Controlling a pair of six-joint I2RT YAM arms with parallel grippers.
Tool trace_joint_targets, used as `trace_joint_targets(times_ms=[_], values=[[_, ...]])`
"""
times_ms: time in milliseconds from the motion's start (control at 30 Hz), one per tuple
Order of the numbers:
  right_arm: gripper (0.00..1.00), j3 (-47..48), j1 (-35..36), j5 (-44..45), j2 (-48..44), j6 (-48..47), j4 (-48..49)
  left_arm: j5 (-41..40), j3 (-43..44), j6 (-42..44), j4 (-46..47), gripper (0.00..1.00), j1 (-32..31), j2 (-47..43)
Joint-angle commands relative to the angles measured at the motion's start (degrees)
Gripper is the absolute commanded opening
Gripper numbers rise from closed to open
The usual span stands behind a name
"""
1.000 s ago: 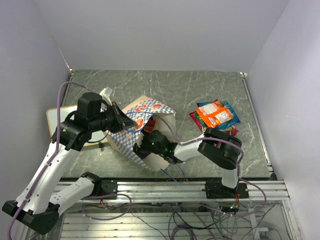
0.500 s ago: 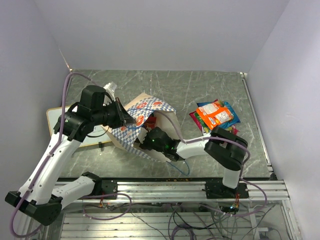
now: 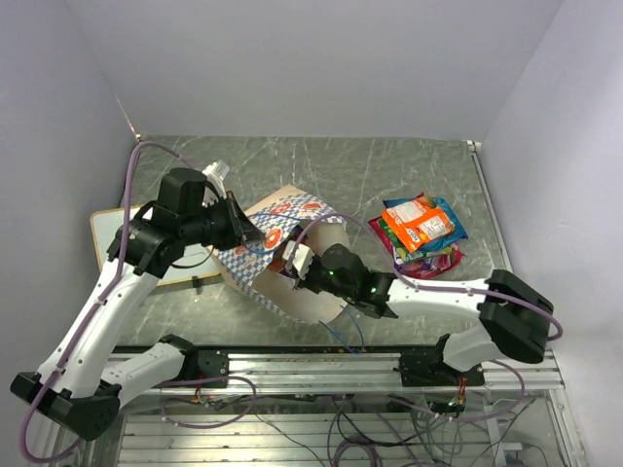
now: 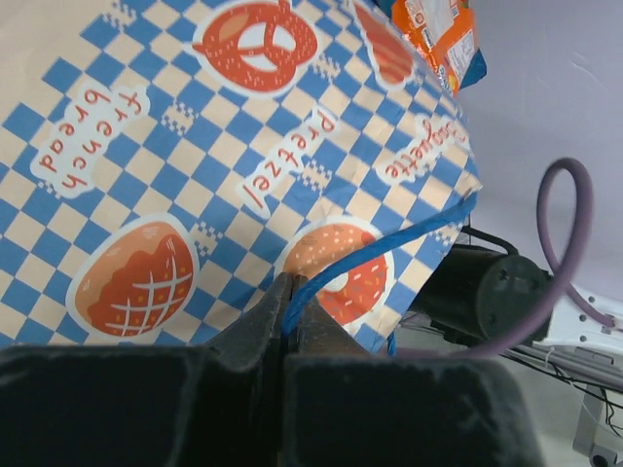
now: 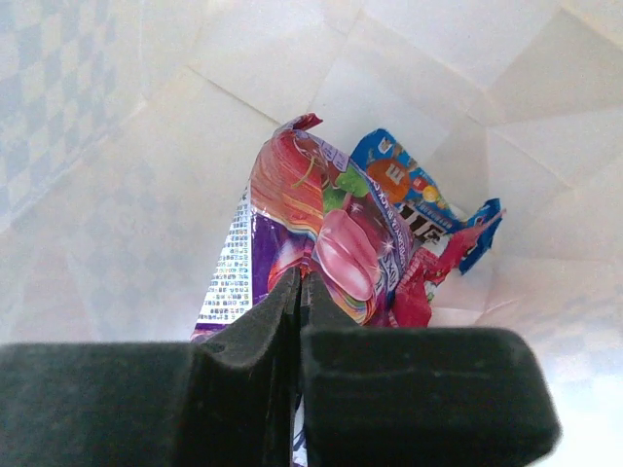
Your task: Take the snacks out of the paper bag
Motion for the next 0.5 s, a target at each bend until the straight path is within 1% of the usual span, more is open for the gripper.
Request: trace_joint_targets(times_ms=[0,133,233,333,467], values=[[0.00,-1.39,-0.14,-0.74,-6.22,0.39,-4.81,1.04,0.02,-0.83,5.14,0.07,0.26,0.57],[0.00,-3.40,-0.26,-2.69,-12.32,0.07,-8.51,1.94,-1.62,-2.95,9.21,0.07,0.22,0.94],[0.00,-4.38,-0.19,-4.51,-16.28,-2.06,-9.31,1.98,-2.19,-3.63,9.99,0.07,0.25,1.74],[0.00,-2.86,-0.19,-5.72,-19.57,-3.65,-12.70,0.57,-1.89,-4.53,9.44,0.07,0.28,2.86],[0.00,-0.40,-0.15,-7.35,-25.95,-5.93,-19.89,0.03,-0.10,-4.24,10.80,0.07,0.23,5.65]])
